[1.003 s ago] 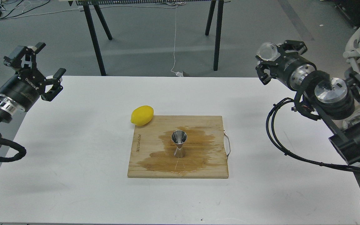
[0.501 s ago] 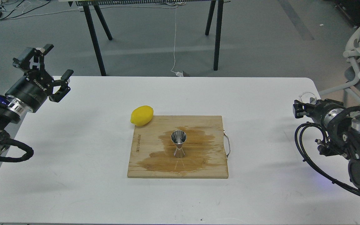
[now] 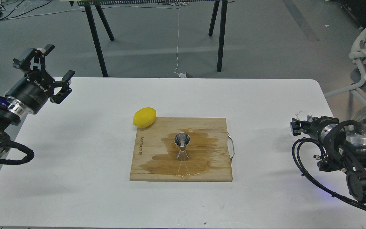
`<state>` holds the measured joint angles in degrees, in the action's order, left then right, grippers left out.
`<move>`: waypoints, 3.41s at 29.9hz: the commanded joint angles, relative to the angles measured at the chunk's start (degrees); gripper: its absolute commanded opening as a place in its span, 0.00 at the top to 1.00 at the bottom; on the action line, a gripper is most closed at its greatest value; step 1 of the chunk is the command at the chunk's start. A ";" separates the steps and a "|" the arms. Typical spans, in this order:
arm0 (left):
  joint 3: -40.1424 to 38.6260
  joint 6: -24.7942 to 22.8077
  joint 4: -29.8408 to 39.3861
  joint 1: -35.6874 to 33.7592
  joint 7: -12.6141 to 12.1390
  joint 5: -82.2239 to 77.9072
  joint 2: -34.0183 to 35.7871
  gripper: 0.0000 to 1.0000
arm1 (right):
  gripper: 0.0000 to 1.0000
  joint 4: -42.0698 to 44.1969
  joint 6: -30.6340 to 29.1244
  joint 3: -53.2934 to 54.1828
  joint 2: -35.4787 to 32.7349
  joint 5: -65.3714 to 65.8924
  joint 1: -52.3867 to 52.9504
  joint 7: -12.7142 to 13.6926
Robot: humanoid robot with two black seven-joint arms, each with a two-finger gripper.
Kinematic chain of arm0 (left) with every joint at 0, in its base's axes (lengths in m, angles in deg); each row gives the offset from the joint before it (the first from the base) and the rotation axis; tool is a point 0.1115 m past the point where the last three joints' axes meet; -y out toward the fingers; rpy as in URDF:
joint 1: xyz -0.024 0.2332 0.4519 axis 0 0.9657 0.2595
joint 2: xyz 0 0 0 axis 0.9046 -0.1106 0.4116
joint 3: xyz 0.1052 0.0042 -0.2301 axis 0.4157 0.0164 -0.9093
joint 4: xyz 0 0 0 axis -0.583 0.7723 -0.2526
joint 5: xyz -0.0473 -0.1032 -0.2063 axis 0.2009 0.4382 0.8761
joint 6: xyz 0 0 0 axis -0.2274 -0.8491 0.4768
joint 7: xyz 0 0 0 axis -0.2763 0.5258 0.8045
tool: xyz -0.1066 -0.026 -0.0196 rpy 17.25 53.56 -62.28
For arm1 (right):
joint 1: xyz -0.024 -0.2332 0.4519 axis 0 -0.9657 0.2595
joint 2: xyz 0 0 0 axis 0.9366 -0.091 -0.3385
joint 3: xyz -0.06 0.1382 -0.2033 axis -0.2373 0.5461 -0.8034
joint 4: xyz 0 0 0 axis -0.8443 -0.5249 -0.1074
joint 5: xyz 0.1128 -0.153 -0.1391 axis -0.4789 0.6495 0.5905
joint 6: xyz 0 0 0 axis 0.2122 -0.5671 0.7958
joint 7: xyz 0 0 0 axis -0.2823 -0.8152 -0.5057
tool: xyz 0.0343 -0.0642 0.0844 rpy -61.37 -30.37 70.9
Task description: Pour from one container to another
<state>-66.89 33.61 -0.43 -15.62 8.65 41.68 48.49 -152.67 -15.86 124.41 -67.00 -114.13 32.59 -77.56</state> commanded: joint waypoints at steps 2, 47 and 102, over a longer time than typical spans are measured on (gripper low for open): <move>0.00 0.00 -0.01 0.06 0.00 0.00 -0.01 0.03 | 0.69 0.09 0.00 -1.33 0.37 0.01 -1.52 -0.02; 0.09 0.00 -0.01 0.06 0.00 0.00 0.08 0.03 | 0.15 0.44 0.00 -4.67 2.57 0.36 -1.52 -0.20; 0.09 0.00 0.07 0.07 0.00 0.00 0.08 0.03 | 0.02 -7.55 0.00 -3.79 0.81 0.45 -1.61 -0.20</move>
<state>-66.80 33.61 -0.35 -15.49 8.65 41.68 48.57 -158.15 -15.86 120.57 -65.27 -113.80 30.96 -77.67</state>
